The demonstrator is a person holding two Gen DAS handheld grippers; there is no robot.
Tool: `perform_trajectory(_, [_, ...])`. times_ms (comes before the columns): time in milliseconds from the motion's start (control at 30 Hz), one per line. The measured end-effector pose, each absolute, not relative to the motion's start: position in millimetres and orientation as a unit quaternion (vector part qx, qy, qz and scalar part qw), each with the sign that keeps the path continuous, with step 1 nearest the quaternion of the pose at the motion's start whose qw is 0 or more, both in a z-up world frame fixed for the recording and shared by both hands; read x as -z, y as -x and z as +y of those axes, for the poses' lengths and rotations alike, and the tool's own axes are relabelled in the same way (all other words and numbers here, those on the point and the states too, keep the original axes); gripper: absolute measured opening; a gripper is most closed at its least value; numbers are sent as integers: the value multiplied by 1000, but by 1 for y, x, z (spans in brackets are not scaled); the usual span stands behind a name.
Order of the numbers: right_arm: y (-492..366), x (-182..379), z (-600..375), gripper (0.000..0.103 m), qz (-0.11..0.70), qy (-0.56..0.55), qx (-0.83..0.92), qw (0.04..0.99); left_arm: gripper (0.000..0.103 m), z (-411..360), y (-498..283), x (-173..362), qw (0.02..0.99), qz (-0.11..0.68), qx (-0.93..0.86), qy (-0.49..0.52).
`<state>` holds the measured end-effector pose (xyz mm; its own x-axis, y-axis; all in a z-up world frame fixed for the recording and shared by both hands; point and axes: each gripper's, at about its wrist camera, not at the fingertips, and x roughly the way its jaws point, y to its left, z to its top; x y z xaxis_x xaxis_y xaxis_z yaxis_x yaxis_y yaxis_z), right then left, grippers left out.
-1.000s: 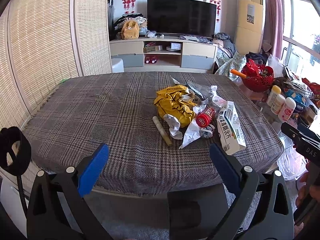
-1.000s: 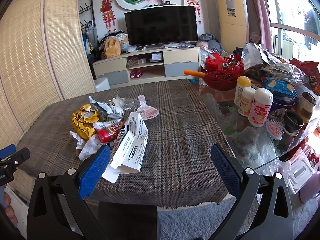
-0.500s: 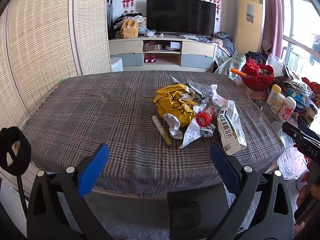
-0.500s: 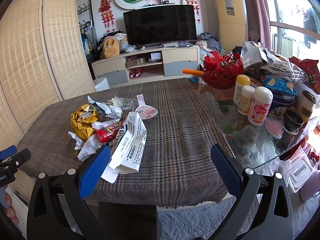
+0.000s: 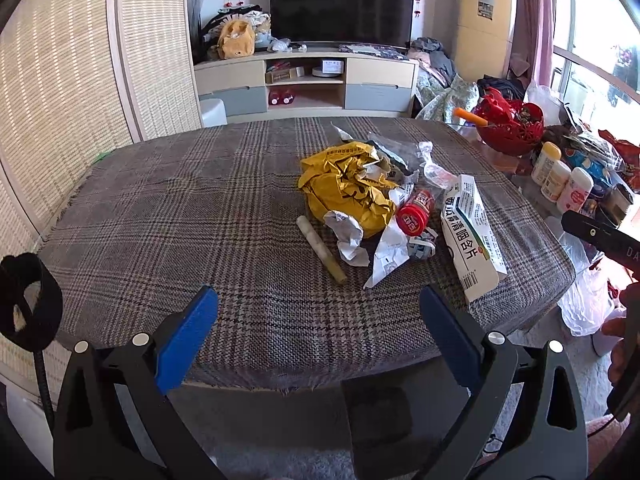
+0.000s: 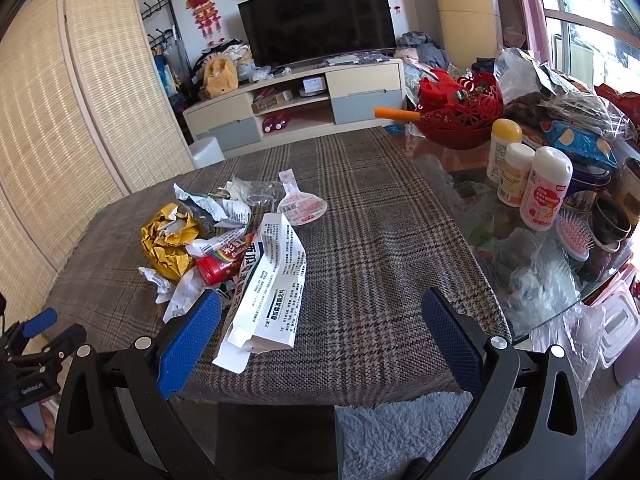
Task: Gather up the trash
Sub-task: 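Grasp the white stick with the left tool while the right tool grasps the white medicine box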
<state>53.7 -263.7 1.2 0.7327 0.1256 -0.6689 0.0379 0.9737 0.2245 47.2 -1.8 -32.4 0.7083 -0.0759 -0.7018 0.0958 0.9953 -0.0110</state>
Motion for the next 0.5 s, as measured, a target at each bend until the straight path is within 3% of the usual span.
perform_trajectory(500, [-123, 24, -227, 100, 445, -124, -60, 885, 95, 22, -123, 59, 898, 438, 41, -9])
